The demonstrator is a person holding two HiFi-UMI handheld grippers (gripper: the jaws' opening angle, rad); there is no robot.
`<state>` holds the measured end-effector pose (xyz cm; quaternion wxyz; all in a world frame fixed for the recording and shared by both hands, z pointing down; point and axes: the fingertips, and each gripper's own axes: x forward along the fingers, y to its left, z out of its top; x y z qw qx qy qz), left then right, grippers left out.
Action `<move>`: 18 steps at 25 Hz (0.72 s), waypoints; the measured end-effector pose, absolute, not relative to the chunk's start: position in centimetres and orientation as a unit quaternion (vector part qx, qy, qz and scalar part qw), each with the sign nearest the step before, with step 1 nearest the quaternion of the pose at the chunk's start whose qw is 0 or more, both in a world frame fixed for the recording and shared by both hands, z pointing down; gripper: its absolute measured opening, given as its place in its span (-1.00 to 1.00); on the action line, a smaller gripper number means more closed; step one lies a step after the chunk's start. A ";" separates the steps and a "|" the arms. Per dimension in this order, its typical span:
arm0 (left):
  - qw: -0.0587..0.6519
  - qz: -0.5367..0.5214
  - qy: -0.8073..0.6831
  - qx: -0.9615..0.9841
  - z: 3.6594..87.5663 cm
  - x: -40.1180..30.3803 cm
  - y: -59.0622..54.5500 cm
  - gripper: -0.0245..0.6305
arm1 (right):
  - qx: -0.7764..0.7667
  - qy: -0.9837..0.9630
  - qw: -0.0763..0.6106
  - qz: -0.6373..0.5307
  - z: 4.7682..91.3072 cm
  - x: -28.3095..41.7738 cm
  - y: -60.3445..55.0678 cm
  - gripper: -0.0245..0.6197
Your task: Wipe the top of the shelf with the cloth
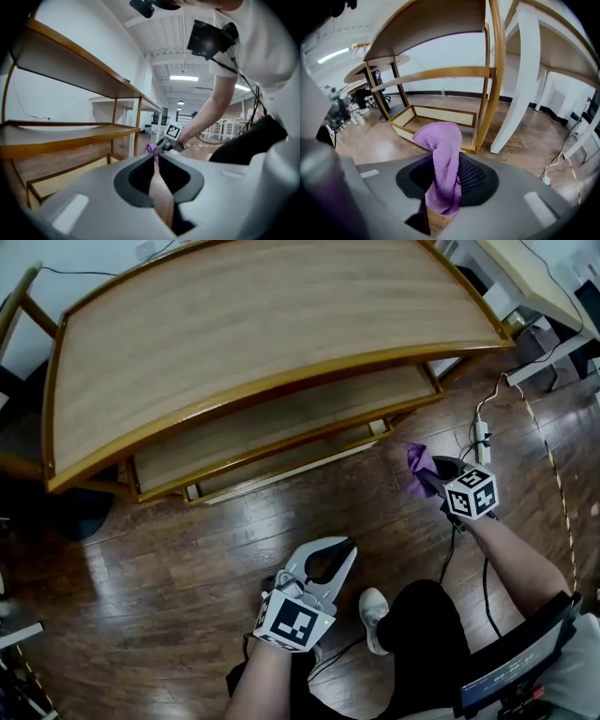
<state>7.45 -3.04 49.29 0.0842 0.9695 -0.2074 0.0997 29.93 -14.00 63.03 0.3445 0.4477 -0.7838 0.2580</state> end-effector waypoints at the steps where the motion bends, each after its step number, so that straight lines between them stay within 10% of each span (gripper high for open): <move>1: 0.087 0.103 -0.225 0.965 49.6 7.0 -2.9 -0.82 | 0.445 -0.786 0.341 0.262 61.4 29.6 -12.8 -0.54; 18: 0.180 0.178 -0.353 0.901 20.3 -1.8 8.8 -0.82 | 0.373 -0.855 0.296 0.205 27.6 24.6 1.6 -0.54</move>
